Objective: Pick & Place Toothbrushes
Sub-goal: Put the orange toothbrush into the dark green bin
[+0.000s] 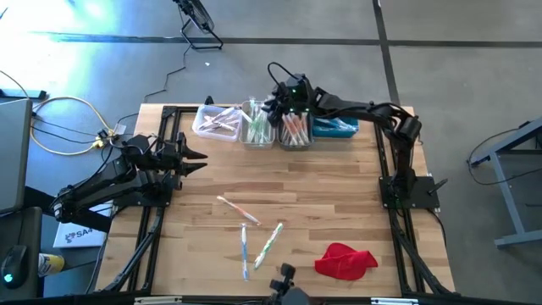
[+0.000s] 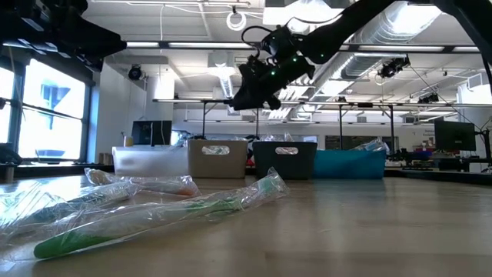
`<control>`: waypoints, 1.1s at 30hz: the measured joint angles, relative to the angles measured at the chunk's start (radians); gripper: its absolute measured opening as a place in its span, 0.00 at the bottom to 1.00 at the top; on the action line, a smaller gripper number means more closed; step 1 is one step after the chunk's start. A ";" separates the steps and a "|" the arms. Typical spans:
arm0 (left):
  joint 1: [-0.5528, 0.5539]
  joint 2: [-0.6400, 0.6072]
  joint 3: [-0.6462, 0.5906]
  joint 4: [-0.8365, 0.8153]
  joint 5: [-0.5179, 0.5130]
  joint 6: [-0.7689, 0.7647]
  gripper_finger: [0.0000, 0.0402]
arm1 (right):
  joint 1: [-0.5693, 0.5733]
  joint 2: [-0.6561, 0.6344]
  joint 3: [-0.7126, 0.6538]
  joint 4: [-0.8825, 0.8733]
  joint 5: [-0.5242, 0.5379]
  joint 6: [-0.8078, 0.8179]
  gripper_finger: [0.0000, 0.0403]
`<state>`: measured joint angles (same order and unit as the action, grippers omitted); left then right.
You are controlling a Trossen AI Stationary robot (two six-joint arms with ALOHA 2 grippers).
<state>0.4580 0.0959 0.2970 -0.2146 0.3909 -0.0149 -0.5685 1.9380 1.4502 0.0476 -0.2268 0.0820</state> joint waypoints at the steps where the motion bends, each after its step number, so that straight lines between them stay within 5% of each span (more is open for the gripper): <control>1: 0.000 0.000 0.000 0.000 0.000 -0.004 0.28 | 0.004 -0.005 0.000 -0.005 -0.030 0.000 0.29; 6: 0.000 0.000 0.000 0.002 0.000 -0.014 0.28 | 0.027 -0.045 0.000 -0.016 -0.176 0.004 0.29; 20: 0.000 0.000 0.000 0.006 0.000 -0.016 0.28 | 0.084 -0.233 0.001 -0.176 -0.191 -0.018 0.29; 29: 0.000 0.000 0.000 0.006 0.000 -0.017 0.28 | 0.109 -0.275 0.001 -0.307 -0.189 -0.091 0.05; 33: 0.000 0.000 0.000 0.004 0.000 -0.017 0.28 | 0.111 -0.275 -0.010 -0.298 -0.220 -0.110 0.01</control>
<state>0.4582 0.0959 0.2971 -0.2107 0.3905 -0.0315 -0.4572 1.6627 1.4398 -0.2507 -0.4473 -0.0284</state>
